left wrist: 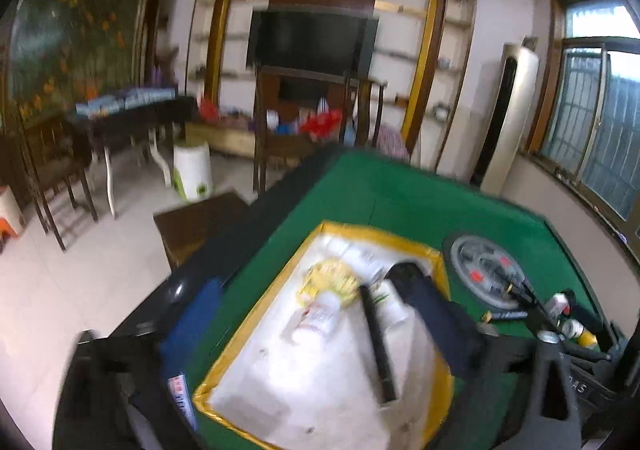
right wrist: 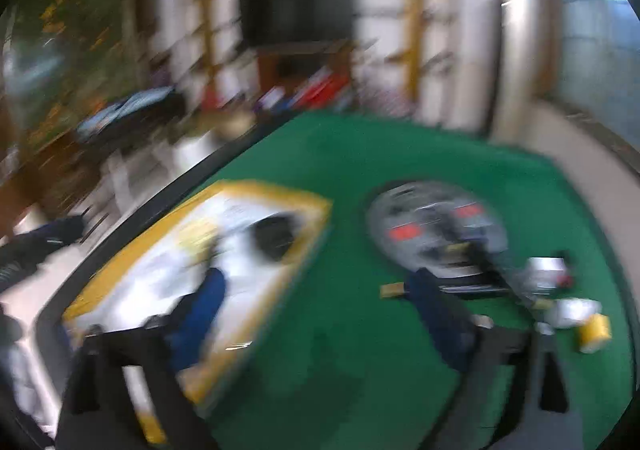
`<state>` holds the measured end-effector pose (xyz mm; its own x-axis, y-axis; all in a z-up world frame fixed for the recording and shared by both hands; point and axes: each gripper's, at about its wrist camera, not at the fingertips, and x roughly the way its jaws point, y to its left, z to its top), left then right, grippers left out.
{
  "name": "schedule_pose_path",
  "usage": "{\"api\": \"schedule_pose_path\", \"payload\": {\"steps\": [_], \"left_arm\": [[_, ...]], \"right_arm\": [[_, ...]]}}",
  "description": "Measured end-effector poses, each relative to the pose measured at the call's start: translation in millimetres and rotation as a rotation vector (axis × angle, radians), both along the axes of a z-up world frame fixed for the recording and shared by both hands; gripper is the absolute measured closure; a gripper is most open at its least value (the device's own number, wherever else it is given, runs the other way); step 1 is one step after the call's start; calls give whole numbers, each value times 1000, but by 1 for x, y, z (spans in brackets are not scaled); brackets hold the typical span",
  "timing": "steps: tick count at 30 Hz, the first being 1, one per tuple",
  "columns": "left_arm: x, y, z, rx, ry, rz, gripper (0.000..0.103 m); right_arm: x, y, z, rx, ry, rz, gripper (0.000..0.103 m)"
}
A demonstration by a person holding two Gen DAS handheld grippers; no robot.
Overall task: Organize rigid objects
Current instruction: 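Release the bottle in the tray with the left while the right drops the marker in, then withdraw both open grippers from the tray toward the markers on the wheel mat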
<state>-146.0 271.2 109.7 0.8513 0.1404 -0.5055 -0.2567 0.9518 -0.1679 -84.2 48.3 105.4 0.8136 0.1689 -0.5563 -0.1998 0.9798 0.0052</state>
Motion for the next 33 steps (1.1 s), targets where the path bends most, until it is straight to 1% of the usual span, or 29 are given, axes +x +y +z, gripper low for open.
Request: {"api": "schedule_pose_path", "payload": {"steps": [1,3,4,5,6,8,11,13,15,17,18,19,20,21,23,25,27,30,32,33], "left_arm": [[-1,-9,2,4,-6,-16,0],[0,-28,3,-7,16,-85,0],[1,-42,1,-19,38,-143,0],[2,-50,0,-23,53,-178,0],[3,-66,-4,-26,81,-235,0],[4,-91,-11,-9,118,-297,0],[5,-125,-17,24,166,-364,1],[6,-143,-20,24,191,-406,1],[4,-157,-21,41,203,-426,1],[4,-169,-21,69,211,-430,1],[4,-172,-21,76,216,-430,1],[5,-175,-21,76,218,-427,1],[4,-175,-22,74,219,-420,1],[6,-175,-21,70,223,-410,1],[11,-173,-22,59,239,-395,1],[15,-170,-23,32,254,-383,1],[17,-165,-26,10,262,-376,1],[18,-158,-32,5,277,-367,1],[21,-156,-34,-1,284,-364,1],[22,-153,-35,-10,285,-361,1]], "right_arm": [[4,-20,-6,11,35,-57,3],[13,-51,-18,57,131,-82,3],[13,-68,-23,69,160,-96,3],[13,-79,-26,72,169,-115,3],[11,-94,-29,75,169,-142,3],[6,-123,-30,97,172,-190,3],[4,-161,-30,114,170,-255,3],[10,-189,-28,115,156,-287,3],[19,-216,-24,126,152,-317,3],[34,-239,-24,165,158,-330,3],[47,-246,-27,196,176,-323,3],[60,-255,-30,259,203,-295,4],[67,-257,-31,306,222,-262,5],[79,-253,-31,383,257,-172,5],[95,-235,-28,446,296,-42,5],[117,-211,-25,429,311,28,5],[144,-189,-30,386,367,60,5],[173,-168,-48,319,429,26,5],[186,-158,-65,294,506,13,5],[186,-154,-68,277,501,13,5]]}}
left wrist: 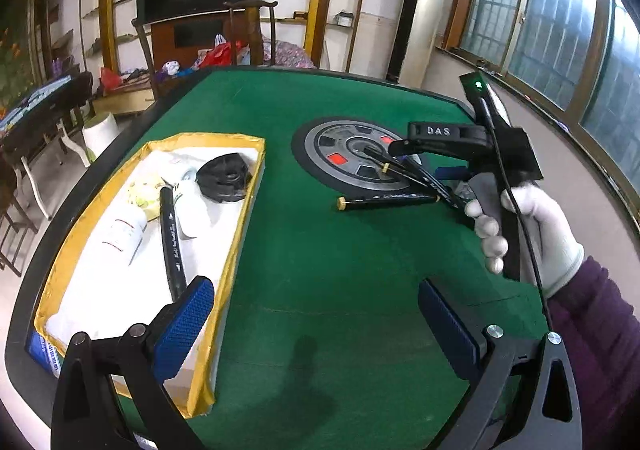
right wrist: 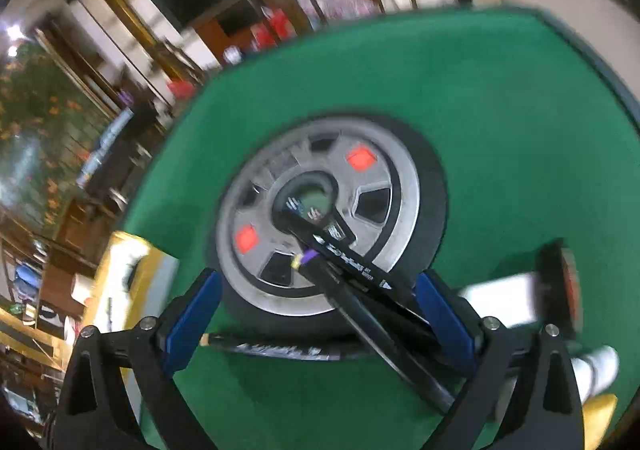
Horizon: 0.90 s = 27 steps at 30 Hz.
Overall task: Organize rigid objects
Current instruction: 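Withdraw both open grippers from the tray toward the markers on the wheel mat, then grasp a black marker from the wheel mat with the left gripper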
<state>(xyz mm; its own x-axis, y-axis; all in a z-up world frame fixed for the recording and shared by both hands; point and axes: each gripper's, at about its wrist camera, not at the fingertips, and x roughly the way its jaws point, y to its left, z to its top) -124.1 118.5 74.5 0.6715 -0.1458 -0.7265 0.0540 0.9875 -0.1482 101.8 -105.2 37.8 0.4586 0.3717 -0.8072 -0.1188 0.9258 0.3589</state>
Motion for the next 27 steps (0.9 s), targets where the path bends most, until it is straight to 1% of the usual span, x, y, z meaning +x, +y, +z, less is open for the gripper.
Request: {"api": "schedule_pose_path", "payload": {"steps": [1,2,3,4,6,7,9,11,12,13,15,16,17,18,20,21,22,24,26,27], "left_arm": [[2,3,-1,-9,2,4,1],[4,6,-3,-14,4,5,1],[6,6,-4,-16,8,4,1],[9,6,-7,-19,14,-1,1],[11,7,-9,-34,17,-2,1],[12,8,-10,-46,20,-5,1],[13,7,-13,-62,24,-17,1],[15,4,-18,-52,41,-24,1],[16,2,-20,-51,51,-29,1],[18,-1,-22,-51,58,-33,1],[21,-9,-25,-41,71,-48,1],[22,-16,-26,-26,78,-66,1],[24,-24,-28,-7,85,-89,1],[25,-38,-29,23,90,-126,1],[27,-59,-30,76,81,-185,1],[32,-74,-27,120,55,-229,1],[38,-84,-25,154,32,-257,1],[57,-104,-22,242,-29,-304,1],[85,-118,-22,318,-78,-319,1],[97,-120,-23,327,-88,-332,1]], "right_arm": [[-2,3,-1,1,0,21,5],[-7,4,0,23,1,45,5],[-14,5,-1,91,29,95,5],[-25,4,-1,135,34,127,5],[-43,3,-6,231,85,196,5],[-59,3,-11,277,115,236,5],[-82,3,-15,295,118,274,5],[-106,-4,-20,336,118,306,5],[-116,-12,-19,360,93,304,5],[-120,-19,-17,364,67,291,5],[-130,-47,-12,358,-30,197,5],[-129,-56,-10,368,-51,166,5],[-130,-74,-9,398,-85,105,5],[-131,-84,-8,413,-96,72,5],[-136,-113,-6,476,-143,-27,5],[-140,-128,-5,503,-166,-88,5],[-141,-137,-5,517,-174,-121,5],[-139,-160,-9,578,-175,-233,5],[-138,-172,-17,642,-164,-269,5],[-139,-175,-18,664,-166,-275,5]]}}
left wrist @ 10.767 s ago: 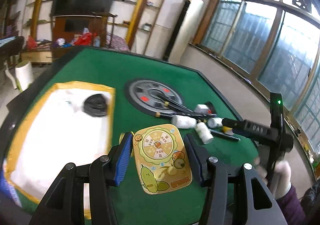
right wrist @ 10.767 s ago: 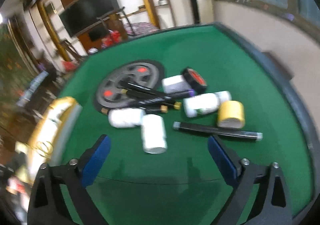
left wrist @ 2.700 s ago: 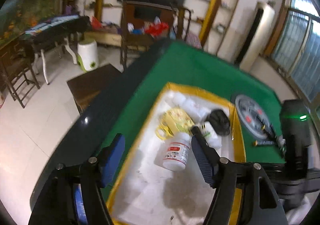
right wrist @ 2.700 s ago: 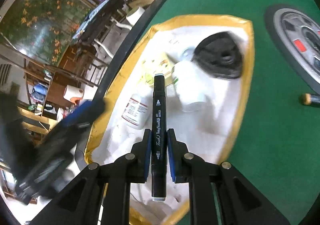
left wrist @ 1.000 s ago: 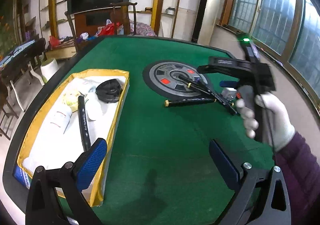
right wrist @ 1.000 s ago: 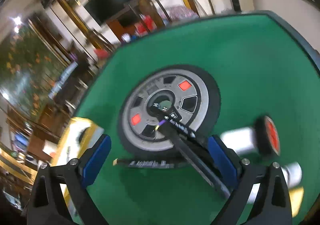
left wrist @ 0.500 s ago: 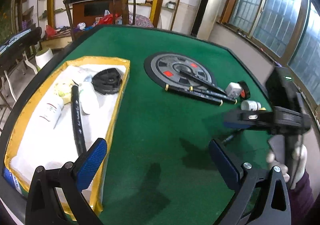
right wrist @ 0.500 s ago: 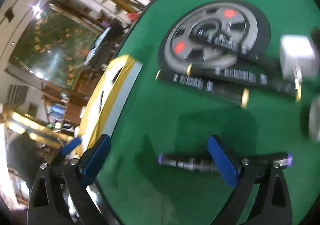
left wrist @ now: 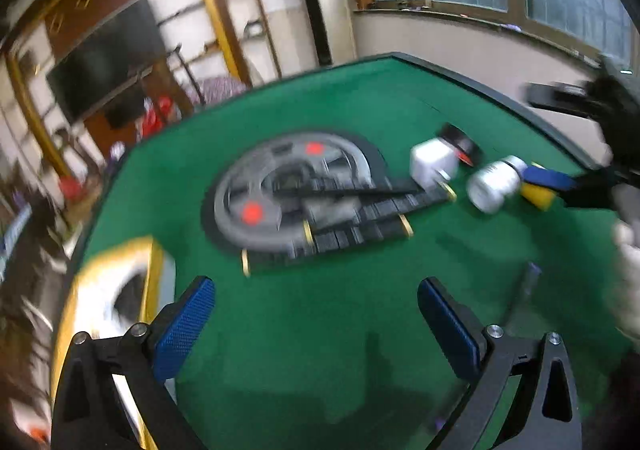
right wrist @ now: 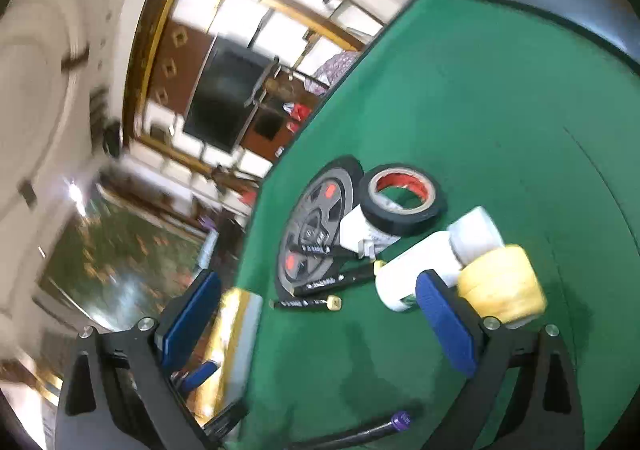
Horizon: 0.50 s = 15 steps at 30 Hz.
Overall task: Organize rigid objects
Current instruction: 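Grasp a black marker from the wheel mat with the left gripper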
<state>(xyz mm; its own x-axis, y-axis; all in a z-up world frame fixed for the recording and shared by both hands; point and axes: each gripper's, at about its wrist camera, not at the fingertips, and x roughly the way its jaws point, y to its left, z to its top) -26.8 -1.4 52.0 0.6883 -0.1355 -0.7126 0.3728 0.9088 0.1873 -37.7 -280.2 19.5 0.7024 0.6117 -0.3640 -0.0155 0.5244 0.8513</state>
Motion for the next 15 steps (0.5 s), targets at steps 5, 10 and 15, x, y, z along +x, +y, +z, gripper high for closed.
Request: {"api": "schedule_pose_path", "payload": {"steps": [5,10,15], "left_arm": [[66,-2,-27,49,84,-33,1],[85,7,-50,-66,312,-85,26],[52,-1,-41,-61,360,-205,66]], "right_arm": [[-2,7,7,-86,-10,-3,5],[7,19,20,-182,-24,-21,5],[9,25,21,-202,-27,-10,5]]}}
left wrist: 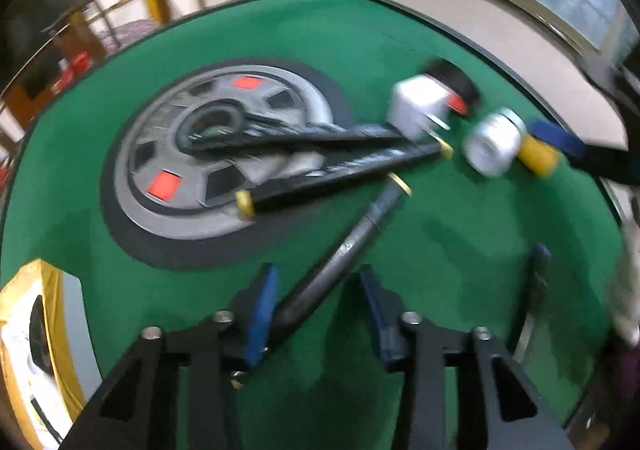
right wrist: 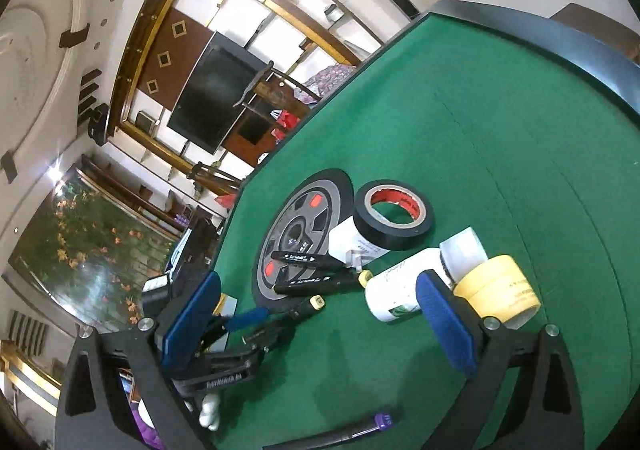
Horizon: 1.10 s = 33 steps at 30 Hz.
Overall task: Organize rigid objects
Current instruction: 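Grasp a black marker from the wheel mat with the left gripper, then grasp the purple-cap black marker with the right while the left holds its marker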
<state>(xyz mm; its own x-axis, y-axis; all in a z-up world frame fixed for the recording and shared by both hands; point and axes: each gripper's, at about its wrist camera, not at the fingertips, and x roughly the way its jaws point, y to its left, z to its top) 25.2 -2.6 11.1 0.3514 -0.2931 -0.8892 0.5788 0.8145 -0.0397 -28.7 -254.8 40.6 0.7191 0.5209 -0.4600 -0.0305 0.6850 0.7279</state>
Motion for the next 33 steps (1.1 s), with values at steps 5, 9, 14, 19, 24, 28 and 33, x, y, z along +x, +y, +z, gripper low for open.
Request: {"api": "schedule_pose_path", "payload": {"steps": [5,9,14,19,24,28,33], "left_arm": [[-28,-9,7,-9,-7,-62,70],[-33,-28,2,36,-71,-51,68],[-32,-31,-1,2,-61,50,88],[-54,-4,15,-76,-71,204,89],[-84,19,42,-166,-137,280,89],[-103,36,60,-208,-173,288,89],[-126,67,75,-291,-203,283,89]], "right_arm": [[0,-3,4,12,-4,10,5],[1,-7,6,27,-12,-2,5],[6,-4,0,33,15,17,5],[14,-5,-12,102,53,47,5],[16,7,-19,78,78,99,5],[5,17,0,-77,6,65,5],[-7,45,19,-347,-48,31,5]]}}
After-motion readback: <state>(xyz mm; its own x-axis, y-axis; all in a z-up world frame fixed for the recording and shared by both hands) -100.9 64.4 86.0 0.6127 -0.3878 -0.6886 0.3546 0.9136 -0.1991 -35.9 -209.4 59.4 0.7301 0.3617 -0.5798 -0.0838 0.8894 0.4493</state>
